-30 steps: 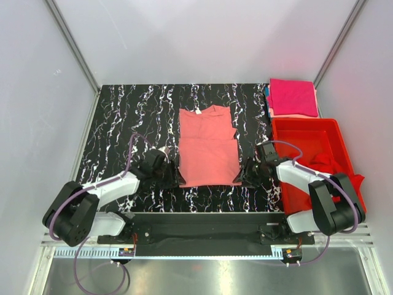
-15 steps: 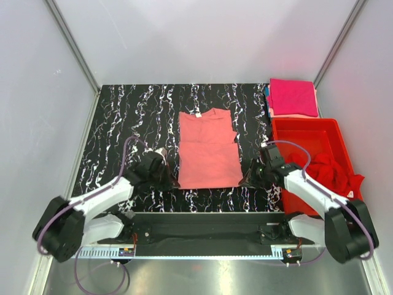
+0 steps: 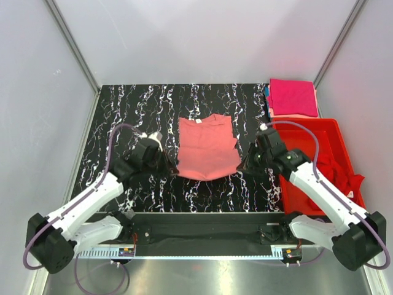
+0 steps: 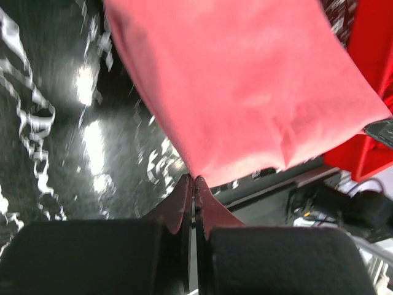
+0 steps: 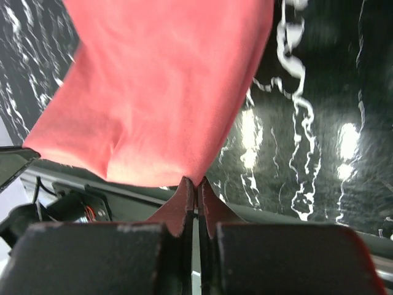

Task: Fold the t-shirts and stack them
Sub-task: Fold the tshirt

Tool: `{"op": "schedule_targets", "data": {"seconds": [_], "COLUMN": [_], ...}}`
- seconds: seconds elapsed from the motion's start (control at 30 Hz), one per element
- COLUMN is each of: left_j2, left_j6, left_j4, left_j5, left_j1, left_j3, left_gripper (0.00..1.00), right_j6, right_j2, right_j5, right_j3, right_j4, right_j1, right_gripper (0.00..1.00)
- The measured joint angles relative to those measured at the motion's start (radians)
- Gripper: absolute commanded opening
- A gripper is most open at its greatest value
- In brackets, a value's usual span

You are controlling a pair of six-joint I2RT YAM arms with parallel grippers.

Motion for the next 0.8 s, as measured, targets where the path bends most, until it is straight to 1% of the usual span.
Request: {"op": "schedule_targets", "data": {"seconds": [0.07, 0.2, 0.33, 0.47, 0.7, 0.8], "left_j2": [0.035, 0.143, 0.303, 0.446, 0.701, 0.792], "left_j6": [0.018, 0.061, 0.109, 0.144, 0.183, 0.189], "left_j4": [-0.019, -0.043, -0.052, -0.039, -0.013, 0.021], "left_j5": [-0.015, -0.023, -0.016, -0.002, 0.037, 0.061], "left_j1": [0.013, 0.091, 0.171, 0.227, 0.293, 0.315], "left_j3": [0.067, 0.207, 0.364, 0.502, 0.795, 0.882], "left_gripper": [0.0, 0.0, 0.0, 0.0, 0.0, 0.0], "right_j6": [-0.016, -0.063, -0.131, -0.19, -0.275, -0.311], "right_j2": [0.025, 0.126, 0.278, 0.431, 0.668, 0.78], "right_j5": [0.028, 0.084, 0.118, 0.129, 0.075, 0.035], "right_j3": [0.075, 0.231, 0.398, 0.551, 0.815, 0.934], "right_j4": [-0.024, -0.062, -0.079, -0.084, -0.088, -0.085], "right_j1": [0.0, -0.001, -0.024, -0.082, -0.198, -0.227], "right_gripper": [0.0, 0.0, 0.0, 0.0, 0.0, 0.0]}}
